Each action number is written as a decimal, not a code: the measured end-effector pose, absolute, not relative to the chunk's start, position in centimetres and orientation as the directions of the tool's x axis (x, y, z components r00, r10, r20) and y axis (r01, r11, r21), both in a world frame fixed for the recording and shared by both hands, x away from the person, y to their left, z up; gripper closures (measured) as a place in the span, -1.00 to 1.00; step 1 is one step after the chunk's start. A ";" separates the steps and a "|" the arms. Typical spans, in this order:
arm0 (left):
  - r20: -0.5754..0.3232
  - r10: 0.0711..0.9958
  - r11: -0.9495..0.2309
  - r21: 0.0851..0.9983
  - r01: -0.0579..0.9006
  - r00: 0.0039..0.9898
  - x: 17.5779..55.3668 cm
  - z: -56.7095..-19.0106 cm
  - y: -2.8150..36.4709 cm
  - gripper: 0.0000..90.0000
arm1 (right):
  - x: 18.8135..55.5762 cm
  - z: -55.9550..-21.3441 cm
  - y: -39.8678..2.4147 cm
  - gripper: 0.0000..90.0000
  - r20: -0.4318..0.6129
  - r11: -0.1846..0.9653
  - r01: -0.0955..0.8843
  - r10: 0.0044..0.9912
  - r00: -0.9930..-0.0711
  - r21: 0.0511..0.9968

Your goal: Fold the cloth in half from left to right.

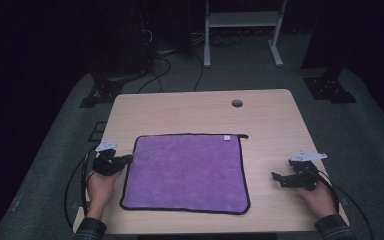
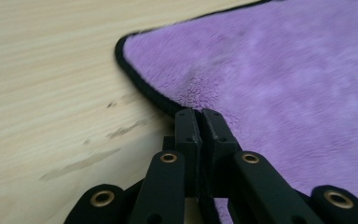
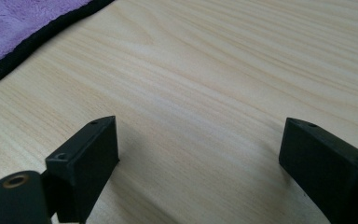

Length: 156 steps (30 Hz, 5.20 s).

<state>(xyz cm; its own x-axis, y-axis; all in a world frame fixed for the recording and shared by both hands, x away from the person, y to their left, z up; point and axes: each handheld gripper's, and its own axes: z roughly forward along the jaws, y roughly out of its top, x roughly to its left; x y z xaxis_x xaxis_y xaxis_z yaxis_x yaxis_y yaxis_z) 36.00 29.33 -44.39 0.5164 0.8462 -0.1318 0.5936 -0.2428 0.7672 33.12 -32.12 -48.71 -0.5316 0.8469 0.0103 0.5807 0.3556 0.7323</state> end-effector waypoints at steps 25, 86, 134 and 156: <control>-0.192 0.702 -0.267 0.822 0.503 0.686 36.9 -42.3 22.6 0.89 | 33.1 -48.7 -32.1 -0.76 0.011 0.356 0.581 0.846 -0.532 0.732; -0.299 0.407 -0.348 0.823 0.449 0.863 41.1 -42.8 4.5 0.90 | 33.1 -48.7 -32.1 -0.76 0.010 0.357 0.580 0.846 -0.533 0.732; -0.065 0.607 -0.497 0.747 0.442 0.792 37.5 -45.2 14.2 -0.96 | 33.5 -48.8 -31.8 -1.00 0.010 0.317 0.626 0.887 -0.461 0.712; 0.016 0.653 -0.538 0.713 0.449 0.757 35.1 -48.3 20.2 -1.00 | 33.4 -48.2 -32.2 -0.10 0.021 0.300 0.605 0.885 -0.464 0.737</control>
